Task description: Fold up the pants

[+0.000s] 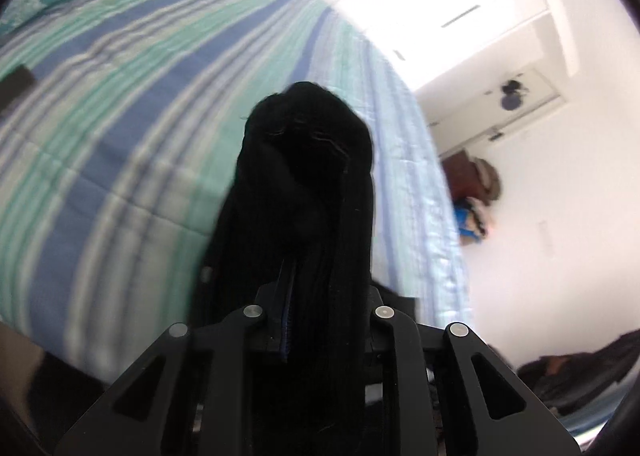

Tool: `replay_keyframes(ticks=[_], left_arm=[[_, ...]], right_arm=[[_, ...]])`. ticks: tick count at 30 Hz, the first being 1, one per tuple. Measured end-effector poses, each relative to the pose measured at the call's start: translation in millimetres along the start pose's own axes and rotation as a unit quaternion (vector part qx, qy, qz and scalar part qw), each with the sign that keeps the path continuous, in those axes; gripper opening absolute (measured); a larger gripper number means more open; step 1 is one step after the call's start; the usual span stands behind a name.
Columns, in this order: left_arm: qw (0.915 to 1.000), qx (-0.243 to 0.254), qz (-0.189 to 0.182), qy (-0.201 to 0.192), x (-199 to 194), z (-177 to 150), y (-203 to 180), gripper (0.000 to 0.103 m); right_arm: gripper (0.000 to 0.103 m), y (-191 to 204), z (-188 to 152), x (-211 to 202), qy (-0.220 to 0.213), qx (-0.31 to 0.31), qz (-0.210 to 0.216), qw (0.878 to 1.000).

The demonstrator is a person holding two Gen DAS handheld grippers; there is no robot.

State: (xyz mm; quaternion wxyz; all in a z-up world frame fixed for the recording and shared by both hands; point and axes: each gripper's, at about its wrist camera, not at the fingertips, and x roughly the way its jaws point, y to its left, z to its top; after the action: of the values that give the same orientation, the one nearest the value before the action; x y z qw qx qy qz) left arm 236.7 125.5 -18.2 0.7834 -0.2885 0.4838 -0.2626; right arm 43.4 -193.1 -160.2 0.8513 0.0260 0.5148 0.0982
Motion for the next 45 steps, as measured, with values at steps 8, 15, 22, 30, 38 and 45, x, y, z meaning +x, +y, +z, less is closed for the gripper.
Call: replay_keyframes(ticks=[8, 15, 22, 30, 38, 45], left_arm=[[0.9970, 0.028, -0.054, 0.049, 79, -33, -102, 0.019], [0.9912, 0.050, -0.058, 0.109, 165, -69, -160, 0.019], [0.9653, 0.102, 0.004, 0.241, 285, -126, -167, 0.024], [0.9669, 0.180, -0.014, 0.181, 193, -117, -173, 0.072], [0.9712, 0.172, 0.162, 0.034, 100, -113, -74, 0.072], [0.9786, 0.109, 0.172, 0.025, 84, -131, -26, 0.072]], right_arm=[[0.099, -16, 8, -35, -0.056, 0.027, -0.011, 0.998], [0.099, -65, 6, -94, -0.139, 0.091, -0.052, 0.985], [0.099, -110, -5, -118, -0.170, 0.164, -0.068, 0.969], [0.099, -150, -15, -132, -0.185, 0.238, -0.066, 0.951], [0.089, -75, 6, -51, -0.036, 0.067, -0.015, 0.997], [0.020, -94, 15, -17, 0.028, 0.098, -0.059, 0.993]])
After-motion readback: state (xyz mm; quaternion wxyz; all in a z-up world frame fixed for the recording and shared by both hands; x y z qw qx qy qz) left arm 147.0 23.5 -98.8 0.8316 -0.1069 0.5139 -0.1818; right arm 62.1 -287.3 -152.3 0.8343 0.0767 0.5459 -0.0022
